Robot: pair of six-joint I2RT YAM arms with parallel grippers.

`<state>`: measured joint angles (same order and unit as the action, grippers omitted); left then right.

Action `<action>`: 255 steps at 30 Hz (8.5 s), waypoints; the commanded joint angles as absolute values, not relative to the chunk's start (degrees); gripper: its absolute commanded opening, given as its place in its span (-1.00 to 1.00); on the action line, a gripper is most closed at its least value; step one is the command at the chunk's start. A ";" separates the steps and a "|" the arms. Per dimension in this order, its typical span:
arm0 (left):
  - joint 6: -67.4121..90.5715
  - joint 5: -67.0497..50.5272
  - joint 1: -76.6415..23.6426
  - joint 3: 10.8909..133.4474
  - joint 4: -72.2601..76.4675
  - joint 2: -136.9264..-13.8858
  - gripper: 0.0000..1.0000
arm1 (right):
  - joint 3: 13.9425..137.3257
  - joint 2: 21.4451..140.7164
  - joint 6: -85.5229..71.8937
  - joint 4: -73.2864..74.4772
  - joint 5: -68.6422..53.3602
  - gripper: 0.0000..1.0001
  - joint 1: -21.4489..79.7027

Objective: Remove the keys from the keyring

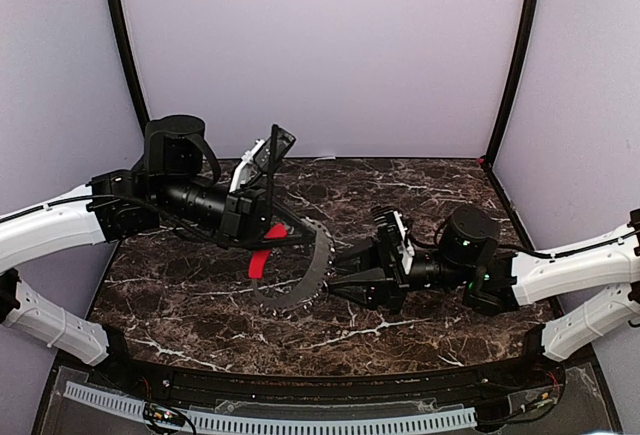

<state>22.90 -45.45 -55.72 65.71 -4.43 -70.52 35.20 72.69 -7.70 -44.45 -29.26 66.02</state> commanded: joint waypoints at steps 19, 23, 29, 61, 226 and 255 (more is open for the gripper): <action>22.60 -43.26 -53.94 65.91 -5.54 -66.69 -1.00 | 37.16 69.04 -5.45 -37.38 -27.17 -1.00 66.44; 22.68 -43.17 -53.21 65.03 -5.57 -65.85 -1.00 | 37.34 66.46 -3.32 -32.20 -22.38 -1.00 66.45; 22.44 -43.76 -52.67 64.19 -5.62 -66.18 -1.00 | 37.78 63.69 -1.77 -28.66 -17.64 -1.00 66.40; 25.41 -46.50 -50.80 43.10 18.12 -69.39 -0.50 | 34.09 61.54 -5.43 -35.09 -14.40 -1.00 66.45; 4.72 -0.42 -61.25 58.10 3.98 -76.27 -1.00 | 40.96 67.41 -18.80 -20.38 -30.42 -1.00 54.05; 2.78 -3.19 -61.34 58.63 3.64 -80.28 -1.00 | 42.38 68.27 -17.08 -18.63 -29.12 -1.00 54.06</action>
